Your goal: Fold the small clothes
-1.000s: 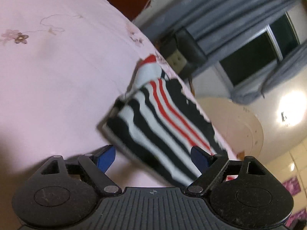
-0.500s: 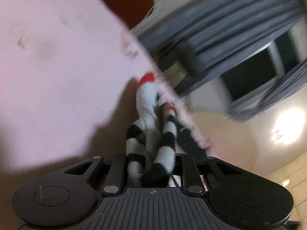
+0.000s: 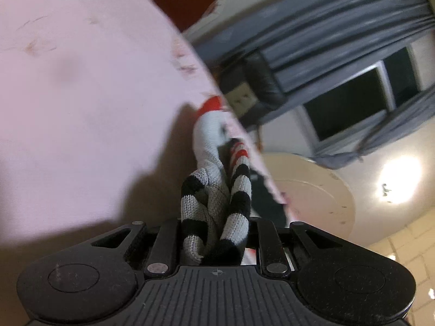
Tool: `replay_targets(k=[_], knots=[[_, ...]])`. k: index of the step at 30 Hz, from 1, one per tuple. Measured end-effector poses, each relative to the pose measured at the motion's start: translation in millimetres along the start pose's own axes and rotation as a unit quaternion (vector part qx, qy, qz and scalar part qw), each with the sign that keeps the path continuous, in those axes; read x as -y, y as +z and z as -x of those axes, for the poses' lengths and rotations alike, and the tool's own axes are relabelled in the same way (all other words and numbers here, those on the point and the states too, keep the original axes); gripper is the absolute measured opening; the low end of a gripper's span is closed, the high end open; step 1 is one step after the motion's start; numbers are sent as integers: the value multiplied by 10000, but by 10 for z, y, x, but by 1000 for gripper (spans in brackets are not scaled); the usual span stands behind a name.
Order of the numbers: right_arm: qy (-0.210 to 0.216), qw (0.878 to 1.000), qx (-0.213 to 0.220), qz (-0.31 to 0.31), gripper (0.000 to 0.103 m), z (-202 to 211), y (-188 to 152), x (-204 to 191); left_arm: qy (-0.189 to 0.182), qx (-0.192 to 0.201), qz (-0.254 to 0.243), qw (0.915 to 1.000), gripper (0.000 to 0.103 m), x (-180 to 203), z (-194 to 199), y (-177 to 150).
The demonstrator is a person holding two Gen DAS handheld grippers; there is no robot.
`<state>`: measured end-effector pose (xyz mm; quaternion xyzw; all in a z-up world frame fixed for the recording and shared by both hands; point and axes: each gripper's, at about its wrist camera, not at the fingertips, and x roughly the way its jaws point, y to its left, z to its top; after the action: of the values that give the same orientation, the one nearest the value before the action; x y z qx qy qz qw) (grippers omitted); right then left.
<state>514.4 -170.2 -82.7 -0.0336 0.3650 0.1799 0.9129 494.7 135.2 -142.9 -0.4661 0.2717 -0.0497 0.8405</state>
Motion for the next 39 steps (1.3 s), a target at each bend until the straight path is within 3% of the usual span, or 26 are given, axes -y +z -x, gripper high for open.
replay_targets(k=[7, 9, 11, 16, 19, 20, 21, 23, 25, 27, 30, 32, 36, 39], knots=[[379, 9945, -73, -975, 0, 53, 4, 254, -775, -174, -543, 9954, 18, 907, -40, -130], [483, 9821, 95, -1821, 10, 218, -18, 522, -928, -349, -829, 9916, 18, 1215, -163, -253], [483, 9673, 290, -2475, 10, 443, -127, 837, -1009, -621, -1089, 9870, 18, 1454, -321, -416], [326, 9387, 514, -3393, 11, 958, -445, 1511, -761, -1503, -1832, 9685, 18, 1856, -924, -1066], [275, 9232, 548, -3794, 24, 1197, -627, 1795, -235, -1989, -2251, 9535, 20, 1897, -1273, -1494], [288, 9185, 559, -3903, 29, 1251, -670, 1862, -184, -1935, -2476, 9492, 25, 1931, -1298, -1600], [315, 9133, 598, -4016, 37, 1312, -717, 1924, -225, -1815, -2652, 9467, 45, 1979, -1258, -1665], [371, 9068, 651, -4148, 49, 1359, -767, 1978, -536, -1907, -2563, 9461, 66, 2048, -1166, -1661], [556, 9007, 685, -4255, 52, 1364, -779, 1987, -804, -1904, -2634, 9423, 66, 2138, -972, -1577], [764, 8959, 673, -4323, 56, 1309, -718, 2000, -1073, -1615, -2927, 9364, 66, 2170, -690, -1452], [1142, 8927, 600, -4318, 60, 1198, -593, 1929, -810, -1032, -3063, 9428, 66, 2096, -423, -1020], [1265, 8927, 486, -4299, 61, 1119, -502, 1878, -205, -743, -3046, 9494, 66, 1891, -448, -732], [1431, 8850, 93, -4430, 62, 836, -355, 1838, 350, -859, -2502, 9637, 66, 1508, -590, -434], [1456, 8877, -283, -4359, 61, 588, -242, 1812, 265, -1015, -2089, 9723, 66, 1339, -642, -399]])
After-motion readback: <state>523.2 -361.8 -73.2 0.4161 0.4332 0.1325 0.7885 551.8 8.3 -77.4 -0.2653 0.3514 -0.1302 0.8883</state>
